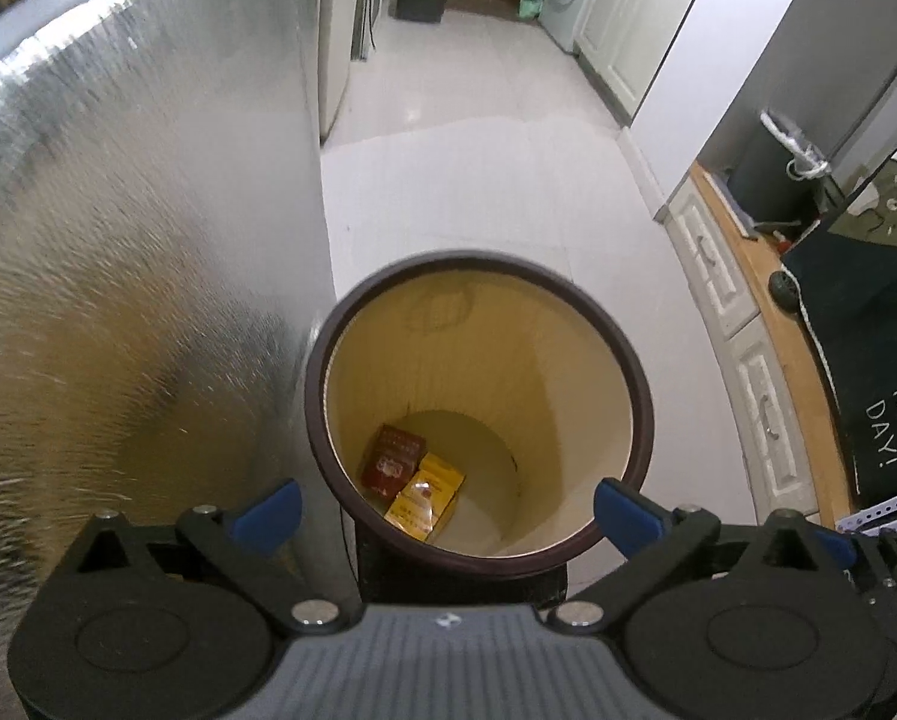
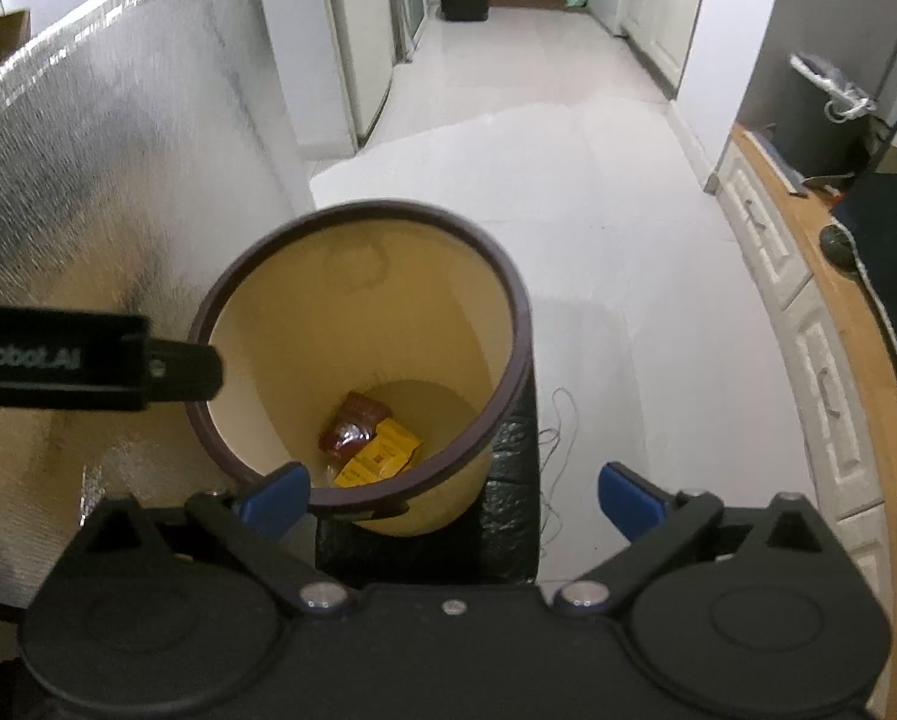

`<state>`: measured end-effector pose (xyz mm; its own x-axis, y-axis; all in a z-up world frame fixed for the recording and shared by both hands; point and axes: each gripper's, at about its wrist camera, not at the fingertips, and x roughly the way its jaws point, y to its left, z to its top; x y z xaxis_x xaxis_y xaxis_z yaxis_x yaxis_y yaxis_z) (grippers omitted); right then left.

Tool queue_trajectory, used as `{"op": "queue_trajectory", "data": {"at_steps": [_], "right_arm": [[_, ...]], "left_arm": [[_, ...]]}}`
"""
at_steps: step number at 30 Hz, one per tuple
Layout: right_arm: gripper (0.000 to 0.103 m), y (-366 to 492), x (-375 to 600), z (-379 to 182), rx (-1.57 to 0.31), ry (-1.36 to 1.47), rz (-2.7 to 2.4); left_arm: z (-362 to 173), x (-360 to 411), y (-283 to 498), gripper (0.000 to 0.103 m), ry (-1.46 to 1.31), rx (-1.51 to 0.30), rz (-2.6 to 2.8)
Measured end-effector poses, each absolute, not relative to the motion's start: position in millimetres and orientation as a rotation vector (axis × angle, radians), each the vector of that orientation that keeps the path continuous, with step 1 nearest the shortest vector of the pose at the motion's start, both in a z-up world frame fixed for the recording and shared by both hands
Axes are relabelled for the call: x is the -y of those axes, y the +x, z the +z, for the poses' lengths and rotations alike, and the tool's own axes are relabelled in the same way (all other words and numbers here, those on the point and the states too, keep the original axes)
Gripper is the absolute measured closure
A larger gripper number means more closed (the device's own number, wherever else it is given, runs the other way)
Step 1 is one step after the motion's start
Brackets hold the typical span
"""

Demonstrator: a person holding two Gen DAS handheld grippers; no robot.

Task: Collect trash
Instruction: 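Withdraw both open tools from the bin back toward the table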

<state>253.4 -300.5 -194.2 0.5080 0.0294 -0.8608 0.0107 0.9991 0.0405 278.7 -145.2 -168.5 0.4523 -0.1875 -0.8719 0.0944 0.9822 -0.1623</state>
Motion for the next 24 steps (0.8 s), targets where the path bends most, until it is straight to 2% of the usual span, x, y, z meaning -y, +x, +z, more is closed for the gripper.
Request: {"op": "queue_trajectory", "data": {"at_steps": [24], "right_arm": [[0.000, 165.9, 324.5, -90.9, -0.828, 0.074, -0.072]], "left_arm": [[-70.1, 123.1, 197.7, 0.000, -0.035, -0.881, -0.200]]}}
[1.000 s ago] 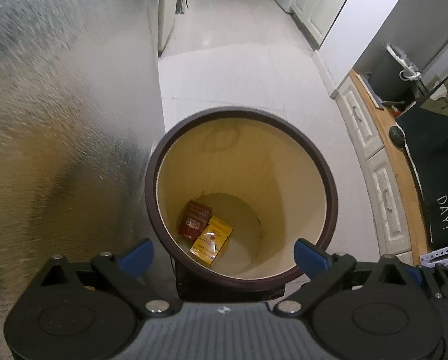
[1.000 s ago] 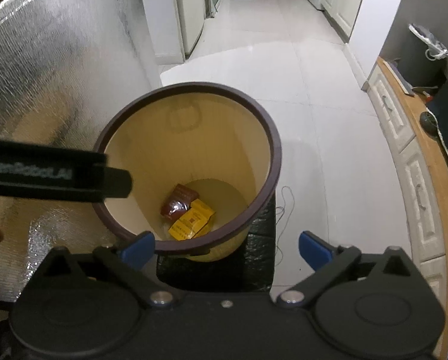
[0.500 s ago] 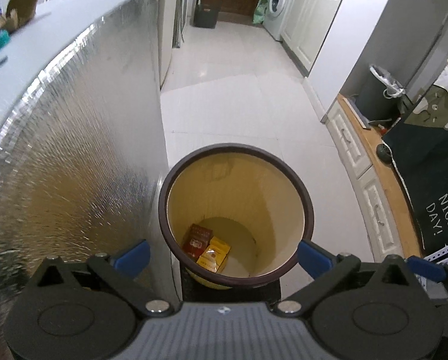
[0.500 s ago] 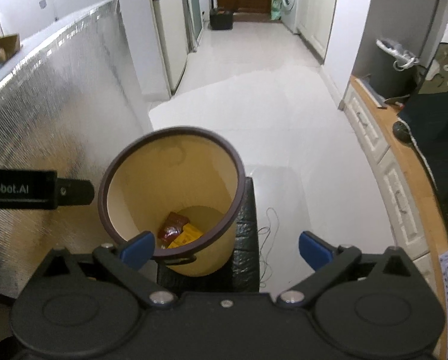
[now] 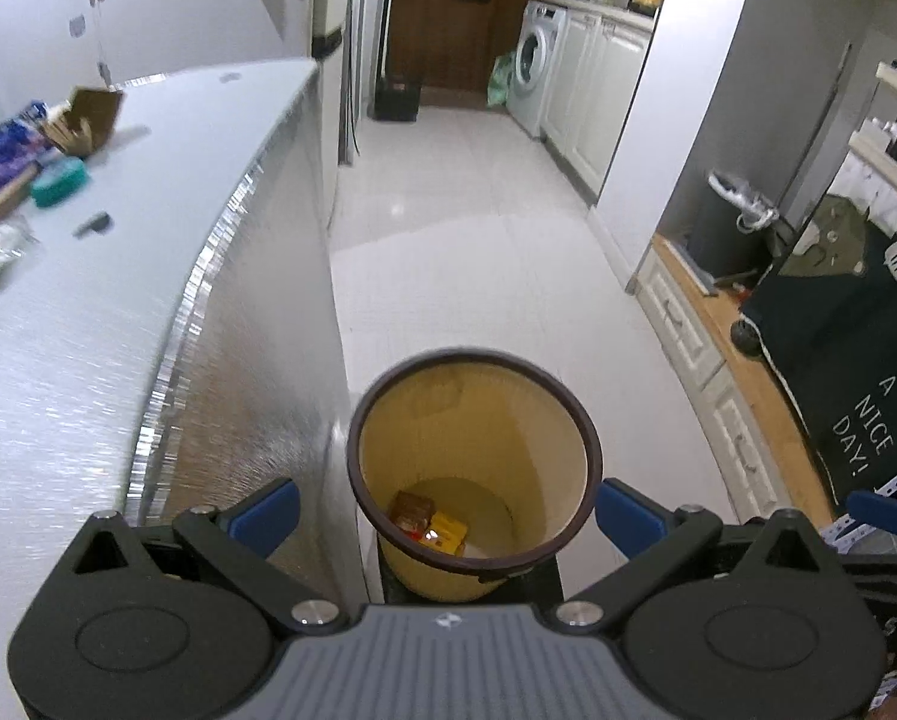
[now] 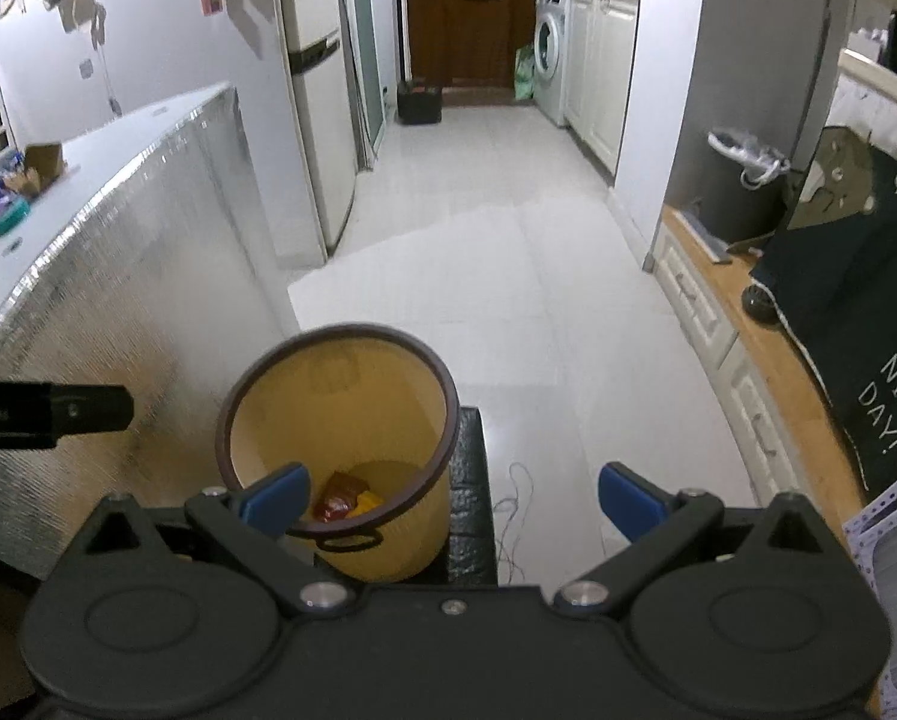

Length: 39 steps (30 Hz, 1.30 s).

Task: Collect trash
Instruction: 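Withdraw both open tools from the bin back toward the table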

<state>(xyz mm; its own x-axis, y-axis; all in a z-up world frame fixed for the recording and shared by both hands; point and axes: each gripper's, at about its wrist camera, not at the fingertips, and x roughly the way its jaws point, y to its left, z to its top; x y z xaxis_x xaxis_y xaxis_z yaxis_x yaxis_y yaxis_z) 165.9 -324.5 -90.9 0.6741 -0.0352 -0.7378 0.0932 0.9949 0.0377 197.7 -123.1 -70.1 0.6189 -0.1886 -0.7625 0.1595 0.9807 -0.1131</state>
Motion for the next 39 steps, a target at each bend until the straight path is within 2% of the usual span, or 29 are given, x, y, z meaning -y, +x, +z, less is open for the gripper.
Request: {"op": "queue_trajectory", "data": {"at_steps": [17, 39], "right_arm": [[0.000, 132.4, 297.8, -26.0, -0.655, 0.056, -0.070], [0.000, 169.3, 193.0, -0.5, -0.555, -0.003, 0.082]], "left_arm": [[-28.1, 59.5, 153.1, 0.000, -0.050, -0.740, -0.135], [-1.4, -76.1, 133.1, 0.000, -0.145, -0.576, 0.054]]}}
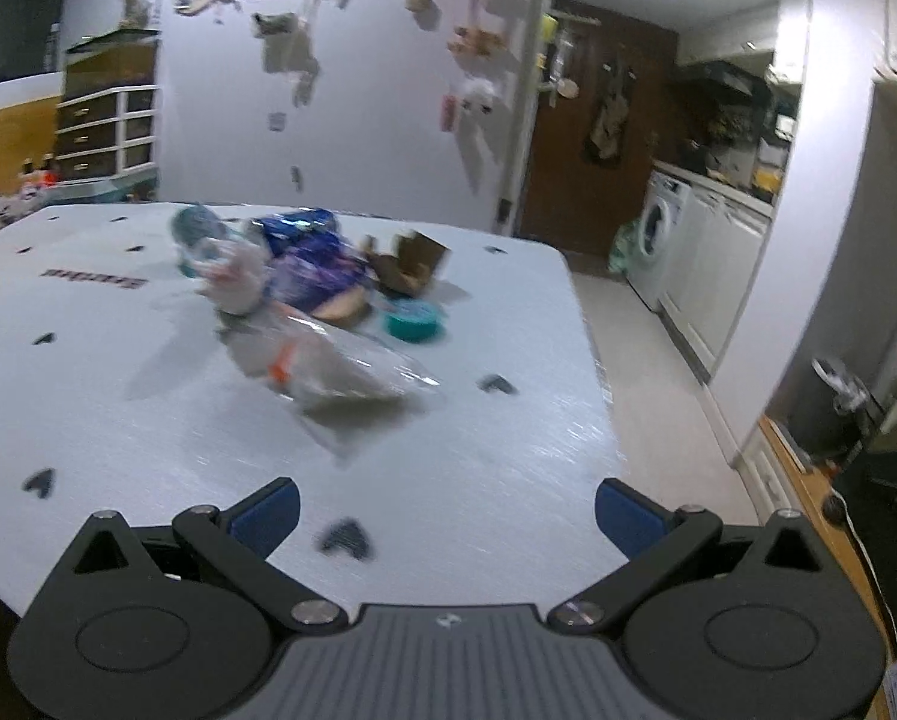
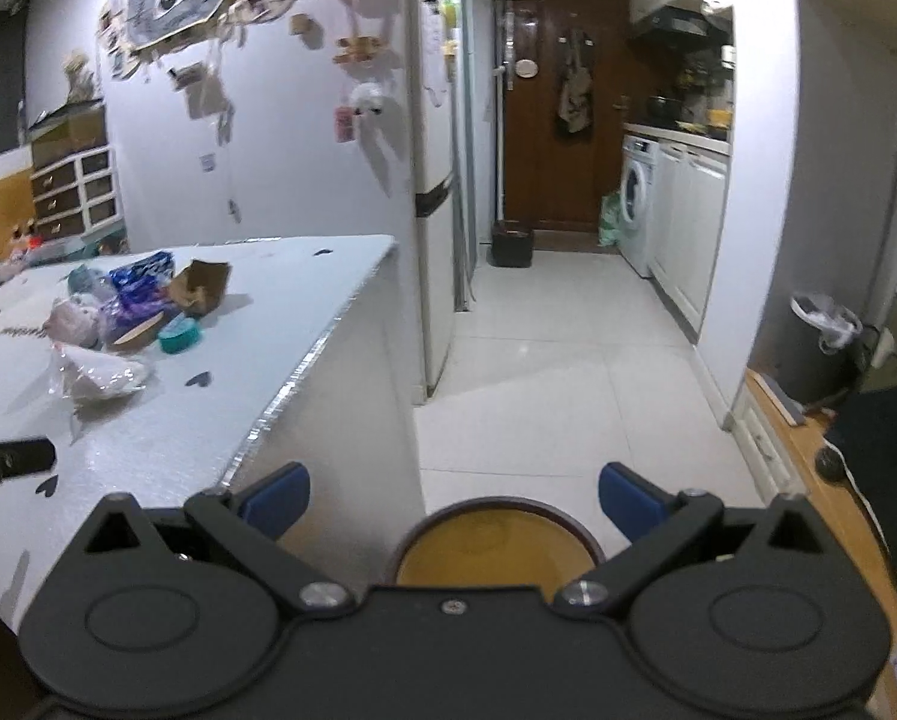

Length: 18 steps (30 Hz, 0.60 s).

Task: Collect trash
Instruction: 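Withdraw both open tools from the bin back toward the table, then reach the right tool to the clear plastic bag and close on it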

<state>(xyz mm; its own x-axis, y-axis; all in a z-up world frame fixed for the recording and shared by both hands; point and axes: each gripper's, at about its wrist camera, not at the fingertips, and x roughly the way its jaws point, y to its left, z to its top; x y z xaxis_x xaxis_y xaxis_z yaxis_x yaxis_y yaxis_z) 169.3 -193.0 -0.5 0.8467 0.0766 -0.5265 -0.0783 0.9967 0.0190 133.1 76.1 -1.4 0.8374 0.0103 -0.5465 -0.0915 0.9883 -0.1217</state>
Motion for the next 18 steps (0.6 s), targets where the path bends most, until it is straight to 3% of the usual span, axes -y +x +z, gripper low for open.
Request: {"op": "queue_trajectory", "data": {"at_steps": [18], "right_arm": [[0.000, 241.5, 49.9, 0.9, -0.577, -0.067, 0.337]], "left_arm": [[19.0, -203.2, 176.4, 0.000, -0.253, -0.510, 0.159]]}}
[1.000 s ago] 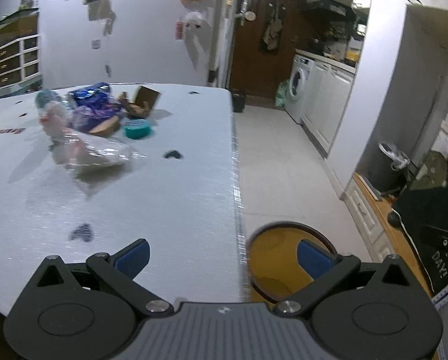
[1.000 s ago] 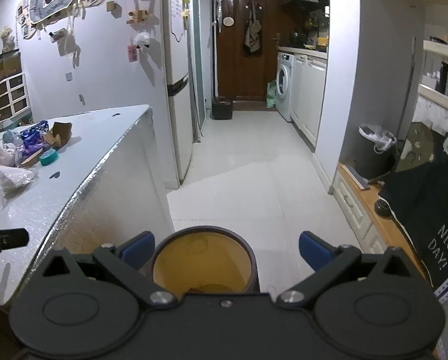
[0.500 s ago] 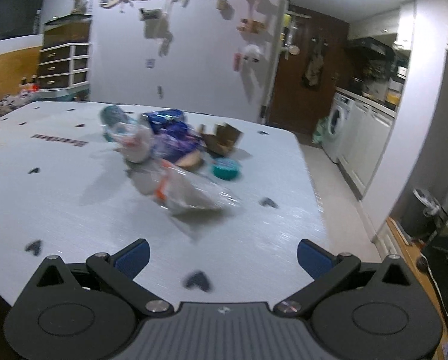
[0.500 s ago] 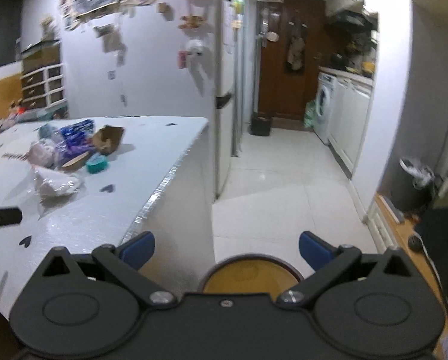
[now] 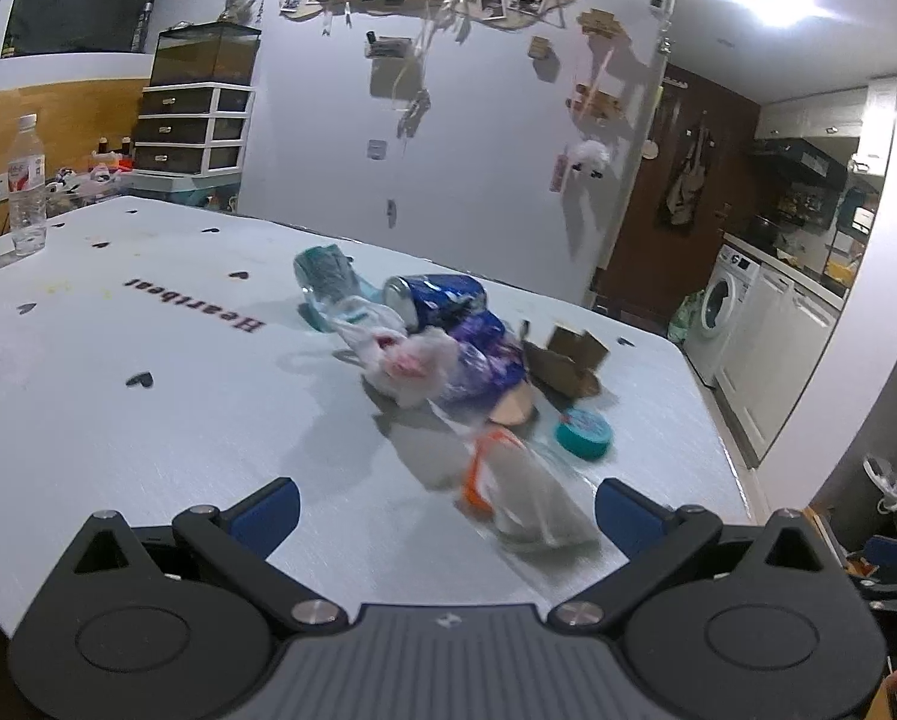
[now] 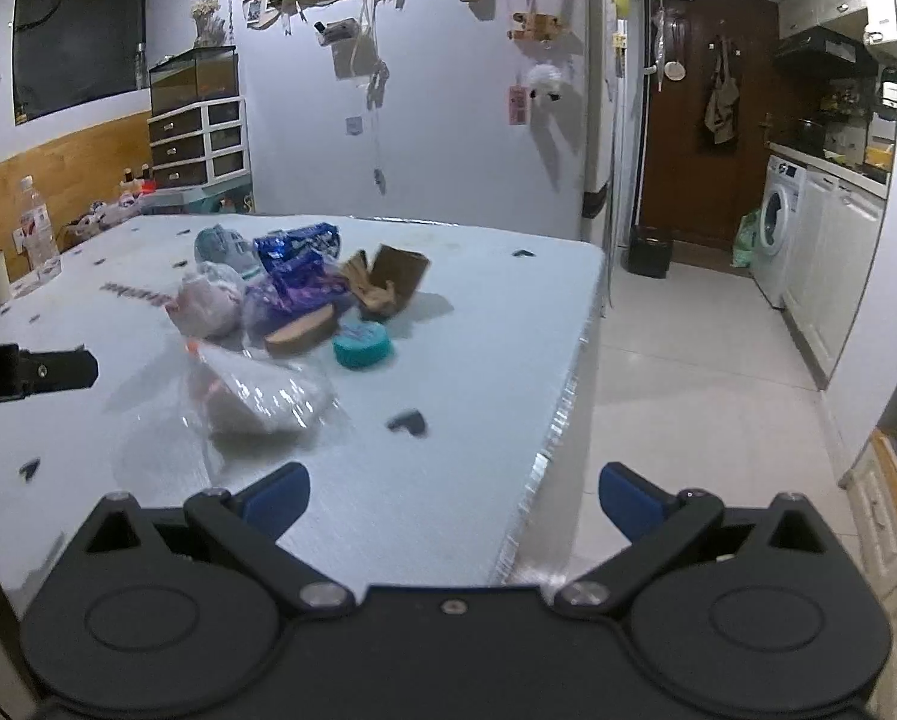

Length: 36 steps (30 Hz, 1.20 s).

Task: Collect trash
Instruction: 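Reach the right tool to the clear plastic bag and close on it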

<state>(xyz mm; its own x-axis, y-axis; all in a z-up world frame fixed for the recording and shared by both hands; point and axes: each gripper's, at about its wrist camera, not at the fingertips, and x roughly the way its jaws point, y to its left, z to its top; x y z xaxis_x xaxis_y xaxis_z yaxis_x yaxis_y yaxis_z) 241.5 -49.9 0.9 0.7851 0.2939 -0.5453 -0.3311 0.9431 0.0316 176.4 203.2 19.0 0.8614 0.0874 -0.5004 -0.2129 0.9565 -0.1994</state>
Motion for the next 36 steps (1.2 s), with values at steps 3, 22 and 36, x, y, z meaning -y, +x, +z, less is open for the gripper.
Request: {"op": "queue_trajectory", "data": {"at_steps": [3, 22, 36], "right_arm": [[0.000, 255.9, 26.9, 0.9, -0.588, -0.070, 0.369], [0.007, 286.3, -109.4, -25.3, -0.624, -0.196, 0.663], [0.093, 280.8, -96.1, -41.3, -0.700, -0.258, 0.625]], "left_arm": [[21.2, -220.7, 191.1, 0.000, -0.276, -0.529, 0.185], [6.8, -262.0, 275.6, 0.008, -0.269, -0.590, 0.176], [-30.7, -259.1, 305.8, 0.029, -0.347, -0.621, 0.234]]}}
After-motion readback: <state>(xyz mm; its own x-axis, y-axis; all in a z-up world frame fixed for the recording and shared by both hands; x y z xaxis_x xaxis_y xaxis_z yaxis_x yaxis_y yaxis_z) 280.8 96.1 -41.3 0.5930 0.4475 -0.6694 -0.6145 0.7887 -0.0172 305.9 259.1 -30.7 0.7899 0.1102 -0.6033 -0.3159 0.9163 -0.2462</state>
